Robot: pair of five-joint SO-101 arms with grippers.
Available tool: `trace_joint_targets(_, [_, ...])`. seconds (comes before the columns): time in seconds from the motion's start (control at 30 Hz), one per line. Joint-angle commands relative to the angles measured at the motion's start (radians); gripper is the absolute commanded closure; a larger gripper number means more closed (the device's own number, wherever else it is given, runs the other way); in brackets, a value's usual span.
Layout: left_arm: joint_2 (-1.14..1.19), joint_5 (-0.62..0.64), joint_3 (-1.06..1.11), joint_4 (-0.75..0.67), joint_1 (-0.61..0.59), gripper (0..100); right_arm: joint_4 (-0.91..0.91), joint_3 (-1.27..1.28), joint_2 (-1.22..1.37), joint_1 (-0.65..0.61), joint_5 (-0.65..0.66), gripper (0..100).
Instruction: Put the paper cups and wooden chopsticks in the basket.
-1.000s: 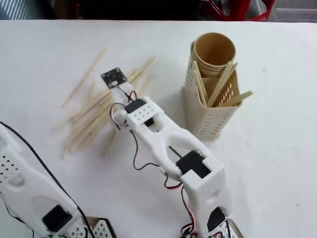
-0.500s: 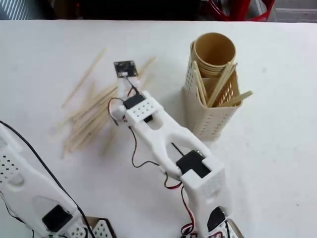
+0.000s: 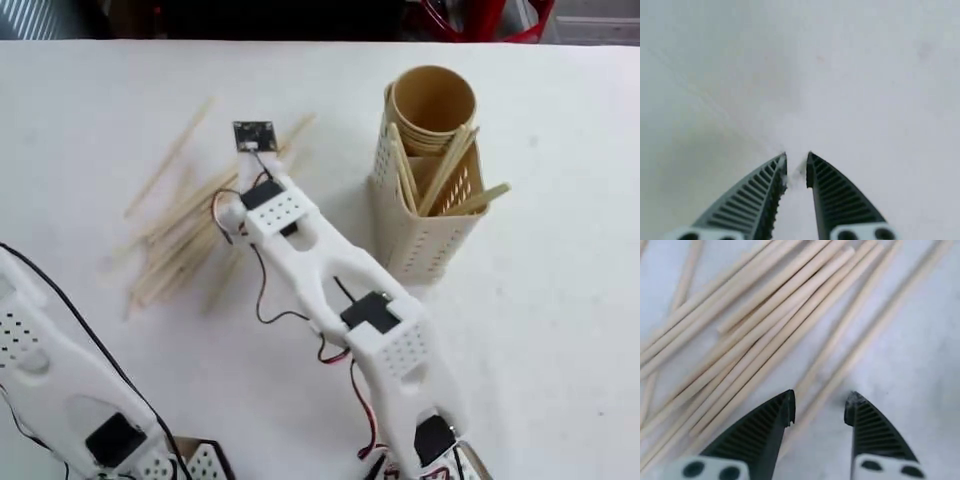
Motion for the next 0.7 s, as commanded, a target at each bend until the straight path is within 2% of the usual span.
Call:
trace_joint_targets(0.0, [-0.005, -0.005, -0.049, 0.005, 0.01, 91, 0.093, -0.103, 0.042, 0.031, -0.006, 82.6])
trace_joint_targets(0.4, [-0.005, -0.005, -0.049, 0.005, 0.01, 91, 0.404, -0.292, 0.154, 0.041, -0.046, 82.6])
trace_joint_targets(0.67, [-0.005, -0.005, -0.049, 0.005, 0.008, 91, 0.364, -0.302, 0.165, 0.065, -0.018, 82.6])
